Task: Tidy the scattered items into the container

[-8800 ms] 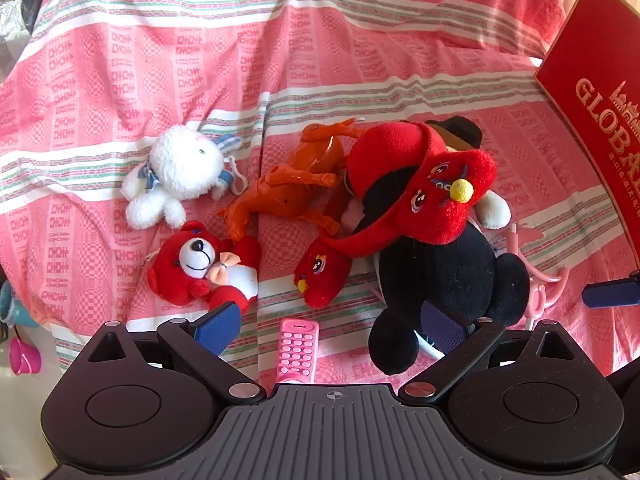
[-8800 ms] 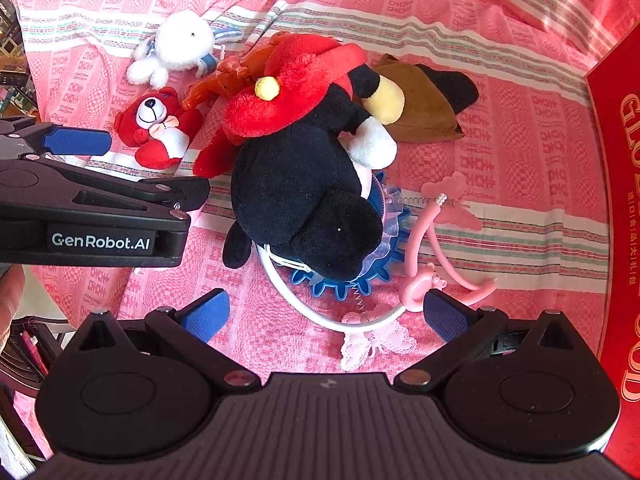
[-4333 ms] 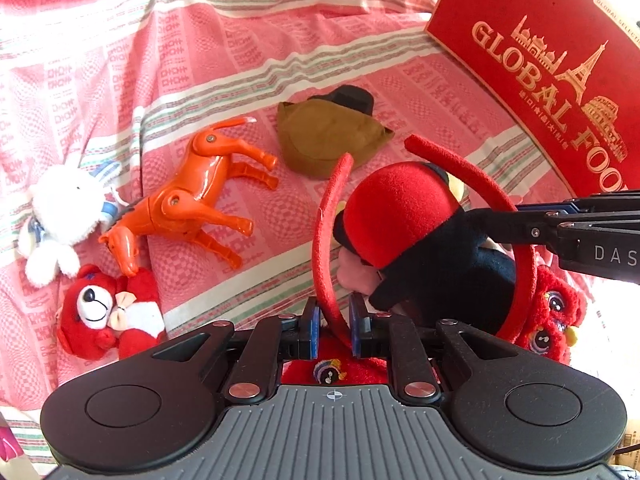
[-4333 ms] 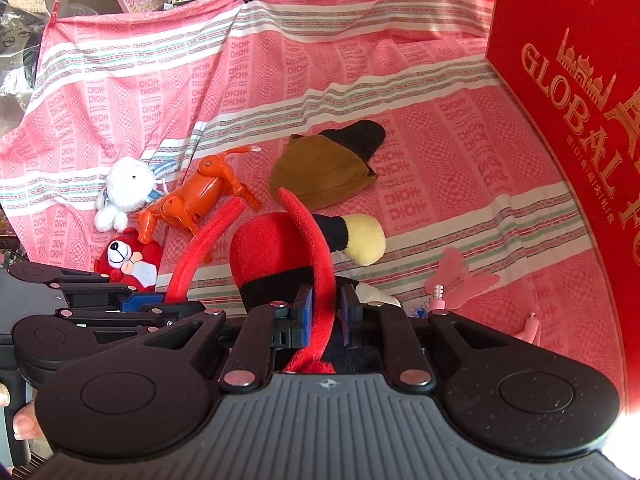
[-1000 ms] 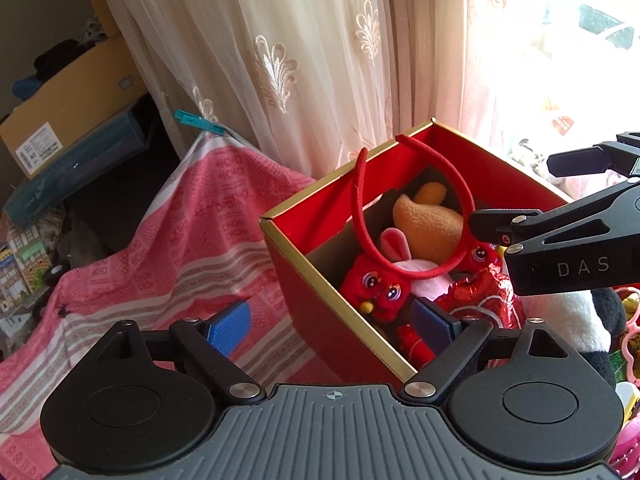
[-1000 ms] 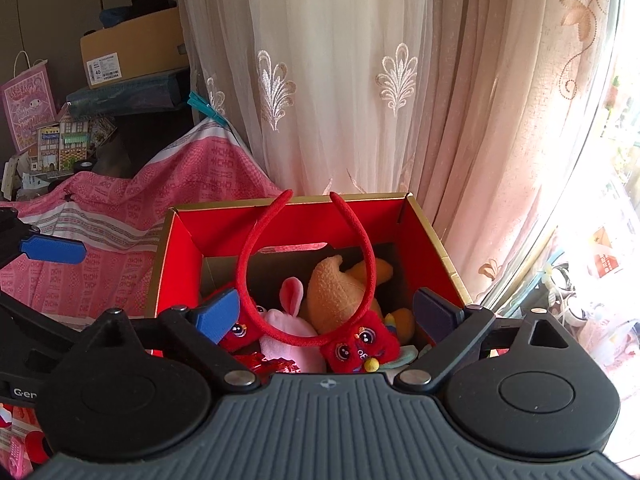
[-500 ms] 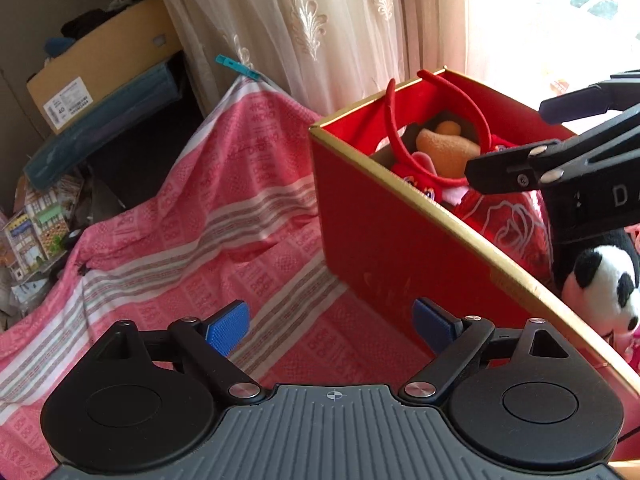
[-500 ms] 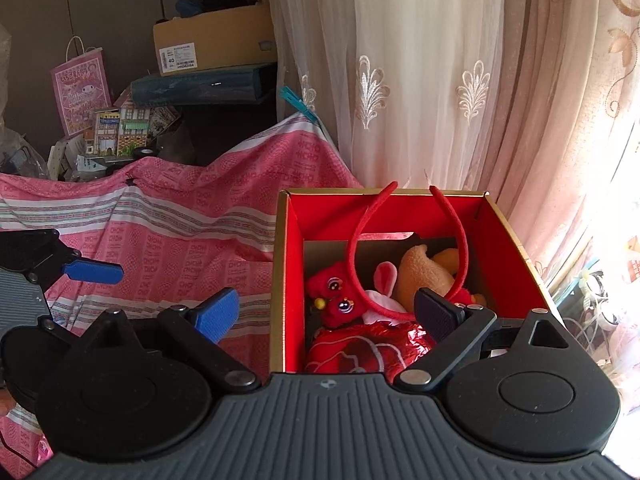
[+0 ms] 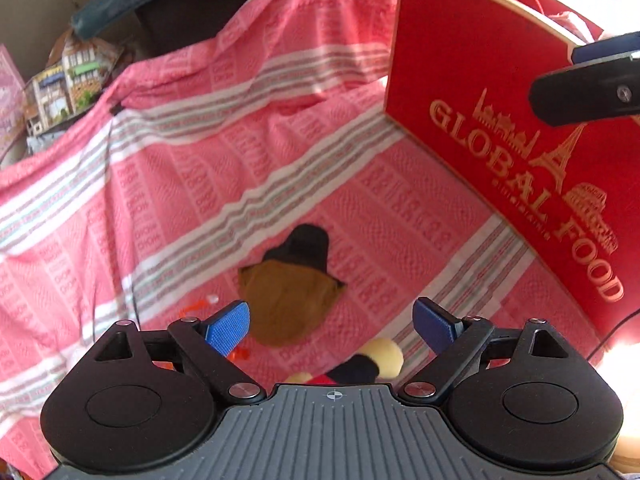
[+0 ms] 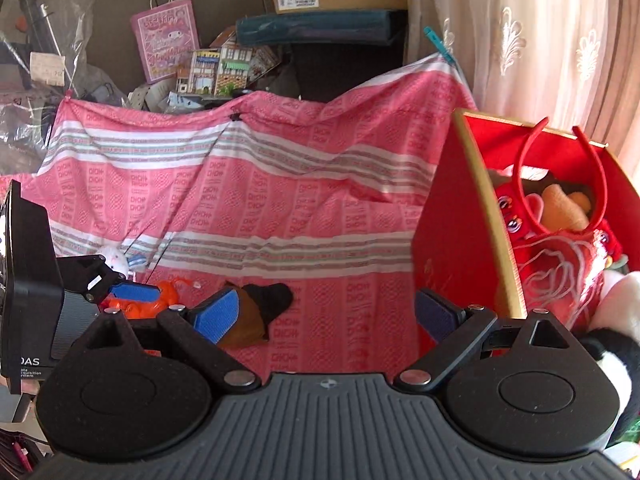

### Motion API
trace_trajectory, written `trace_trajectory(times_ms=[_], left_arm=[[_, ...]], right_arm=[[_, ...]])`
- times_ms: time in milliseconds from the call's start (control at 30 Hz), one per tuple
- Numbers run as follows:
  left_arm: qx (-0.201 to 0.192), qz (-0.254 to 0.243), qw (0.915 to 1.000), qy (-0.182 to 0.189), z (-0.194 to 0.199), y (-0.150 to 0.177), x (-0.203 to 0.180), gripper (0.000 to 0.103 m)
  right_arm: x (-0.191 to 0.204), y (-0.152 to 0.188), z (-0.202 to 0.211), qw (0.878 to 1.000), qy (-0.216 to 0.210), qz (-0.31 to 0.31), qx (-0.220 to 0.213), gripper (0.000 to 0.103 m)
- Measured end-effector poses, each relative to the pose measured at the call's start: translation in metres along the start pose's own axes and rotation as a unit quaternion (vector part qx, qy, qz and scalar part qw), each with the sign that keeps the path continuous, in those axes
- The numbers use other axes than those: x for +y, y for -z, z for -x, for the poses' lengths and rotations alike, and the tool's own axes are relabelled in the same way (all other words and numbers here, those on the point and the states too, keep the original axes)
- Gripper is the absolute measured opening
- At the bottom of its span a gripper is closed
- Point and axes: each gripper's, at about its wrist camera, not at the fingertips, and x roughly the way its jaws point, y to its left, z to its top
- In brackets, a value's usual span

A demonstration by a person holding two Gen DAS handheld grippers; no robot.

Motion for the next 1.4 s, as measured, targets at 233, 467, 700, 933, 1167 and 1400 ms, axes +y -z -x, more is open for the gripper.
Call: trace_trajectory(times_ms=[233, 467, 700, 933, 1167, 1400], left_arm=[[0.041, 0.046, 0.9981, 0.012, -0.022, 0.047, 0.02, 0.095], [0.056, 0.063, 0.9962, 0.021, -0.037, 0.064, 0.02, 0.095], [0.062, 0.064, 0.9959, 0.02, -0.042, 0.076, 0.018, 0.095], [0.057, 0.075, 0.9952, 0.027, -0.04, 0.085, 0.024, 0.096], [0.052, 0.089, 0.9942, 0.032, -0.039, 0.095, 0.032, 0.099], [0.044, 0.095, 0.9938, 0.039, -0.039, 0.106, 0.041, 0.1]], right_arm=[[0.029, 0.065, -0.049, 0.996, -0.025, -0.022, 0.083, 0.096], [0.042, 0.111, -0.078, 0.988, -0.04, -0.065, 0.136, 0.096], [0.049, 0.124, -0.082, 0.985, -0.042, -0.079, 0.148, 0.095], [0.052, 0.129, -0.083, 0.984, -0.04, -0.088, 0.152, 0.095], [0.054, 0.138, -0.087, 0.981, -0.039, -0.096, 0.162, 0.095], [0.055, 0.15, -0.091, 0.978, -0.025, -0.114, 0.171, 0.095]])
